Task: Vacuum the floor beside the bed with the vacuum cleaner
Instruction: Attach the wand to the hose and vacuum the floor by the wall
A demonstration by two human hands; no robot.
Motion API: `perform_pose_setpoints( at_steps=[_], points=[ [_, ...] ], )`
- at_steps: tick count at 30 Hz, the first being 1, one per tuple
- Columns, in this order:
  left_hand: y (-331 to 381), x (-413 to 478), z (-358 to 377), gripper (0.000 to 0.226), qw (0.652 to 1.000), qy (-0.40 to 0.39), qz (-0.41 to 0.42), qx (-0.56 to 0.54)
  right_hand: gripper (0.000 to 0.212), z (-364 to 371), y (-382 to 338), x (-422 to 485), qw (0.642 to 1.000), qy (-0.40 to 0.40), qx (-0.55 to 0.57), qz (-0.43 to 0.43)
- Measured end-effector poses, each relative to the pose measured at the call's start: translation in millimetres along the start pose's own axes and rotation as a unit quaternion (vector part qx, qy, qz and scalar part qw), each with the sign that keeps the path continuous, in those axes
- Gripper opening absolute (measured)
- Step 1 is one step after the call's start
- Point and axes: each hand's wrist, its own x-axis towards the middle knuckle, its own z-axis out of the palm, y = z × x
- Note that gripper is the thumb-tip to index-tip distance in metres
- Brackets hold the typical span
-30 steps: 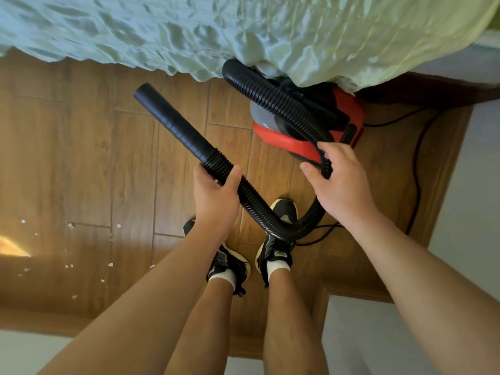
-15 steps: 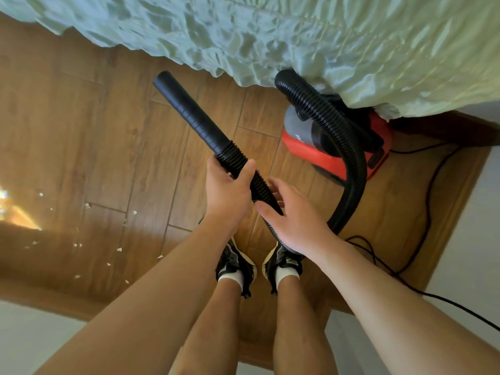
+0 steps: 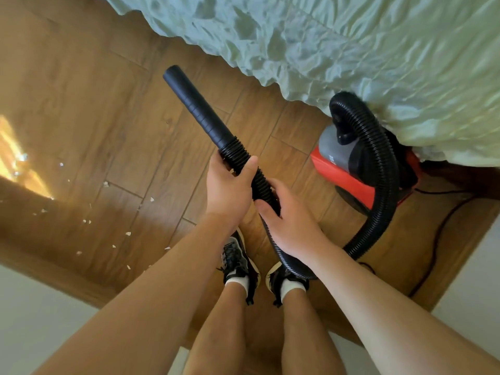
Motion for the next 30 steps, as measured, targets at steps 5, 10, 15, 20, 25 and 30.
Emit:
perform_pose_setpoints(
  at_steps=[5, 10, 15, 20, 25, 30],
  points=[
    [4, 11, -29, 0.028, 0.999, 0.032, -0.01, -0.019, 0.024, 20, -22, 16, 1.0, -0.021, 0.001, -0.002],
    [10, 20, -59, 0.026, 0.996, 0.054, -0.023, -0.061, 0.024, 40, -48, 30, 0.999, -0.032, -0.015, -0.015],
    [17, 29, -91, 0.02, 0.99, 0.085, -0.031, -0.106, 0.02, 56, -82, 42, 0.996, -0.045, -0.06, -0.043],
    [22, 37, -125, 0.018, 0.98, 0.136, -0.03, -0.139, 0.018, 73, -115, 60, 0.986, -0.087, -0.125, -0.074],
    [16, 40, -147, 0.016, 0.968, 0.176, -0.051, -0.172, 0.011, 89, -132, 73, 0.975, -0.131, -0.158, -0.087],
    [8, 43, -164, 0.011, 0.95, 0.222, -0.065, -0.211, 0.012, 103, -144, 86, 0.963, -0.18, -0.183, -0.081]
  ],
)
